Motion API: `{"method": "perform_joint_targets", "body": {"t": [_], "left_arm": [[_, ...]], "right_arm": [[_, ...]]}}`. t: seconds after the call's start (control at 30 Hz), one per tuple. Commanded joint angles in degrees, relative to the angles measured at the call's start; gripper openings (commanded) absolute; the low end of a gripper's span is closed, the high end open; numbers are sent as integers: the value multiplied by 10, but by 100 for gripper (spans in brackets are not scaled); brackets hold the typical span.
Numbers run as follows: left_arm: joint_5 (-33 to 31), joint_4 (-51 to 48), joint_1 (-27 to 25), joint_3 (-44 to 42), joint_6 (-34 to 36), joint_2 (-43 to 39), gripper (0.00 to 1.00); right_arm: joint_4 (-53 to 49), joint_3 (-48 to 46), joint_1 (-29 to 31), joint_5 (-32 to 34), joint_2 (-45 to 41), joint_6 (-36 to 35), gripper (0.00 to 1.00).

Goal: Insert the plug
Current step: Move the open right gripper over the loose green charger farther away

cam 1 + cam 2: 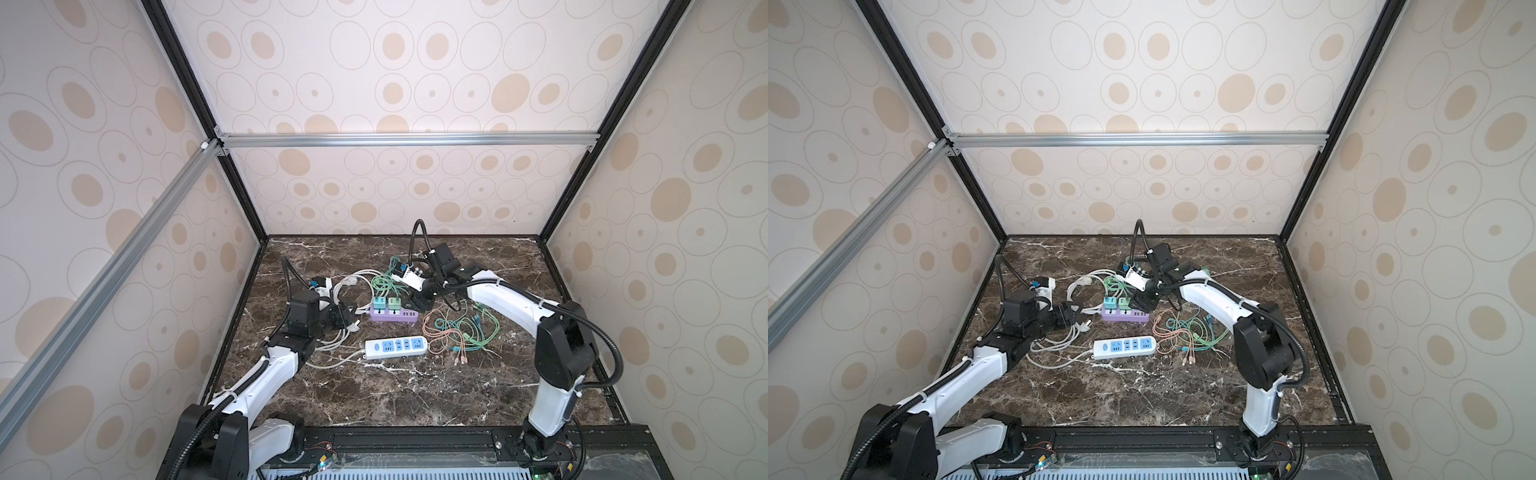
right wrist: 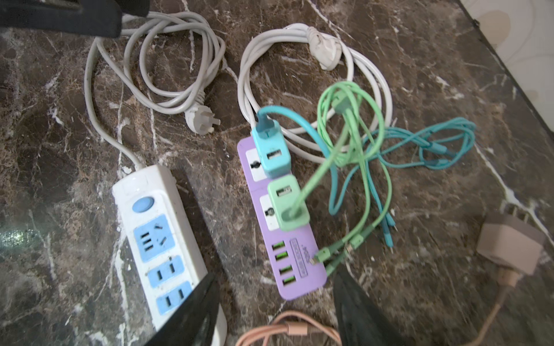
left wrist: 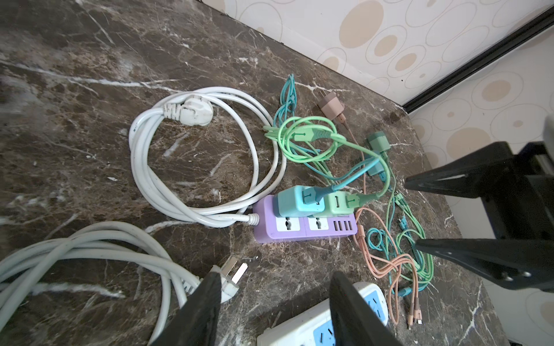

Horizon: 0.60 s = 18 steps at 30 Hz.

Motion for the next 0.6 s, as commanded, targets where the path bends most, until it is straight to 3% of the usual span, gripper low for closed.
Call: {"method": "perform_joint_targets", "body": {"t": [0.0,0.17,0.57], "left_arm": [[-5,-19,5,16,19,-17,61],[1,-14,5,11,23,-30,65],[22,0,5,11,19,-27,68]], "right_arm": [[87,-52,-15,10,-62,76,65],[86,-100,-30,113,-108,133,65],[74,-187,-62,246,-193,237,64]]}}
